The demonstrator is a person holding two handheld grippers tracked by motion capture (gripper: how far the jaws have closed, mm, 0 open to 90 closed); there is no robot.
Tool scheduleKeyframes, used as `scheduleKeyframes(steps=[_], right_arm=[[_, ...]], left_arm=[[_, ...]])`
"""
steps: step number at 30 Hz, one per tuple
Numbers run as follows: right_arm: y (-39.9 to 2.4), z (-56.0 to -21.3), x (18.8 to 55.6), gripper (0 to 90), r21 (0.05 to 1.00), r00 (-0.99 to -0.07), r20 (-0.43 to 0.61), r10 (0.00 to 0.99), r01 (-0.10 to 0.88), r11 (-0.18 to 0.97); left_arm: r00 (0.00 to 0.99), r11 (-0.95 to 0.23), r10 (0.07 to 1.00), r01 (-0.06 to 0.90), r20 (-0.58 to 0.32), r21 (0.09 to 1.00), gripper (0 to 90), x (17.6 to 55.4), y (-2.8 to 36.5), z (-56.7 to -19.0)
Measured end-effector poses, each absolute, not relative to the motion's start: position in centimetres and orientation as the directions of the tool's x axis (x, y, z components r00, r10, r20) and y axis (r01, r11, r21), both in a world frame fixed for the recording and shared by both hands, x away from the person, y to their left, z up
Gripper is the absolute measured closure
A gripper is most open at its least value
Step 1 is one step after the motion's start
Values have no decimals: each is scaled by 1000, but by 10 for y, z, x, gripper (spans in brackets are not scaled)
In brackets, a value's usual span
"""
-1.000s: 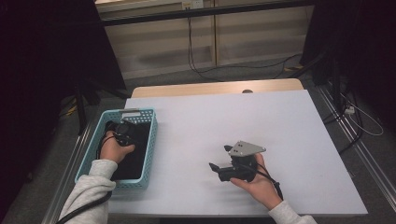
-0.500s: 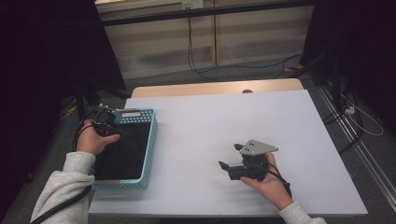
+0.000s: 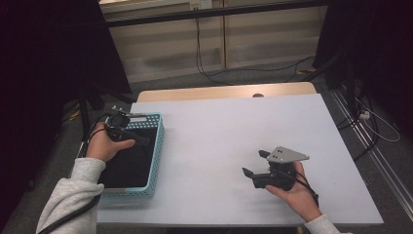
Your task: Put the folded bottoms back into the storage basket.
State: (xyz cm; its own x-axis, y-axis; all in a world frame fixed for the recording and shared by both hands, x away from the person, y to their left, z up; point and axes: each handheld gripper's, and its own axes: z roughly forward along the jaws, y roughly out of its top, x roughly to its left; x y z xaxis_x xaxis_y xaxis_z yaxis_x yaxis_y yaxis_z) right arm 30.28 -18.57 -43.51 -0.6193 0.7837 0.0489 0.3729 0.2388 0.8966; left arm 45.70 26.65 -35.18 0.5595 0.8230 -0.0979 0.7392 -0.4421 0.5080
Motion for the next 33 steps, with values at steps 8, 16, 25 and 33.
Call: scheduleKeyframes(steps=[8, 16, 25, 33], right_arm=[[-192, -432, 302, 166, 904, -611, 54, 790, 366, 221], [-196, -430, 300, 165, 907, -604, 50, 795, 362, 217], [-197, -429, 298, 161, 906, -606, 56, 794, 365, 215], [-209, -431, 293, 158, 905, -590, 69, 804, 376, 198]], left_arm=[[583, -452, 805, 723, -109, 522, 293, 458, 247, -350], [607, -480, 790, 701, -88, 527, 263, 456, 232, -347], [630, -485, 770, 682, -103, 547, 246, 448, 221, -345], [668, -492, 734, 648, -123, 582, 227, 439, 205, -339]])
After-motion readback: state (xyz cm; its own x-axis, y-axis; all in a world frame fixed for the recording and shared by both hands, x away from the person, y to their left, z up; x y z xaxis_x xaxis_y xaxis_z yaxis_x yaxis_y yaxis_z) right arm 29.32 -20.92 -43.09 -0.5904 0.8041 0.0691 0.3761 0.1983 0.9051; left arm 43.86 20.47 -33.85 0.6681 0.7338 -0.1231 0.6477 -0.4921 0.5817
